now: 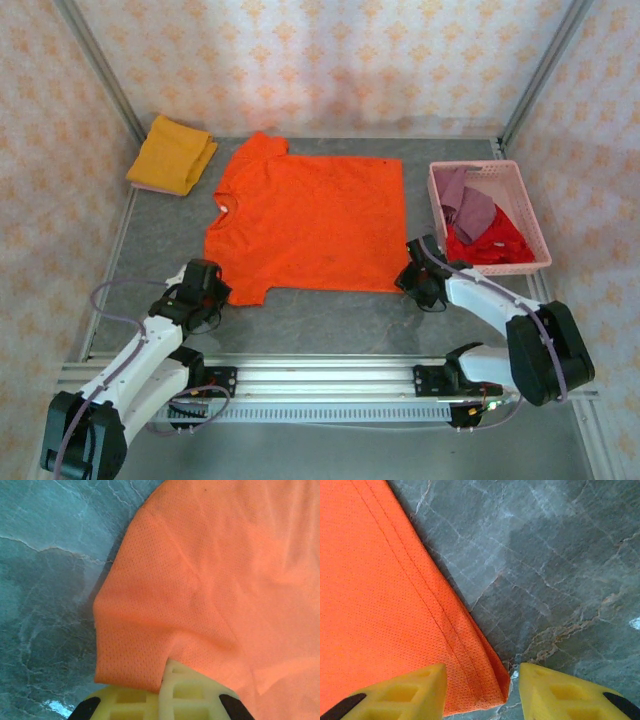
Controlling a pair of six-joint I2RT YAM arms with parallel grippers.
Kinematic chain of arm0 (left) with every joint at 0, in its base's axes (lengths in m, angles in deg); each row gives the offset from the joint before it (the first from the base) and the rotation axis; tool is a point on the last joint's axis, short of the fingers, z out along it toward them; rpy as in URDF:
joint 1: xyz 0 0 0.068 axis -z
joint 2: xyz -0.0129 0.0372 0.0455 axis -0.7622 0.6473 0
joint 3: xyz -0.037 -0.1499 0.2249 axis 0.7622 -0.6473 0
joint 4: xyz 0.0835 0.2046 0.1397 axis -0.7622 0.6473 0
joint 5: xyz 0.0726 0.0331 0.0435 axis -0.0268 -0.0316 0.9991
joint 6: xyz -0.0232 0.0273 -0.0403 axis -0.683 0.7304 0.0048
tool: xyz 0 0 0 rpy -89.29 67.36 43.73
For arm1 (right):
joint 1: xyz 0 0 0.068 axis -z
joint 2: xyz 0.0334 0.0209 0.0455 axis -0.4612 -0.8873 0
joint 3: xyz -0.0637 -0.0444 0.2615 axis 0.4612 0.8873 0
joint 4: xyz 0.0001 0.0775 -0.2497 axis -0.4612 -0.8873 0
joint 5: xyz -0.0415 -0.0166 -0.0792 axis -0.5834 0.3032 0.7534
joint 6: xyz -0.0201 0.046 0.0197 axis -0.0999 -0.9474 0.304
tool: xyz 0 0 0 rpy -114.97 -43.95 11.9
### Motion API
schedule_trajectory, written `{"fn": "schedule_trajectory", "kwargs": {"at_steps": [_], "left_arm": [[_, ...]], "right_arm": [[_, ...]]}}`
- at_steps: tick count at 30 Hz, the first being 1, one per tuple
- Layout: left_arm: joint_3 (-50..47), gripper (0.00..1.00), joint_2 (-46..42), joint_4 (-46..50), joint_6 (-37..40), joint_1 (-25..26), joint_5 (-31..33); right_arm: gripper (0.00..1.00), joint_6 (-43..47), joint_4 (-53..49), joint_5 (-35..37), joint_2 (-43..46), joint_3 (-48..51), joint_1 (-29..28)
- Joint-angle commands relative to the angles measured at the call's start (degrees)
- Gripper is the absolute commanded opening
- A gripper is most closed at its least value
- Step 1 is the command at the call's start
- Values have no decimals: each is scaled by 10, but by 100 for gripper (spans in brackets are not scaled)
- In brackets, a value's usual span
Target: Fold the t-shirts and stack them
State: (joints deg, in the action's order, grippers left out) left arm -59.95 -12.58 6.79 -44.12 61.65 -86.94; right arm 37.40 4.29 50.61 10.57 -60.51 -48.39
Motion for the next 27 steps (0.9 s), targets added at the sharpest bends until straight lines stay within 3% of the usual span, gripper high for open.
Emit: {"fn": "schedule_trajectory", "kwargs": {"at_steps": [1,8,16,27], "left_arm": [[20,0,3,18,10,-2,20],[25,0,0,22,14,-2,22],[88,0,-22,105,67,-2,53],[181,0,6,215,124,9,16]], "right_arm": [[38,-11,22,-17,-13,3,1],[0,-2,13,-2,-13,-4,3],[0,13,-39,26,76,-23,3],[0,46,-109,18,119,-57,-10]]}}
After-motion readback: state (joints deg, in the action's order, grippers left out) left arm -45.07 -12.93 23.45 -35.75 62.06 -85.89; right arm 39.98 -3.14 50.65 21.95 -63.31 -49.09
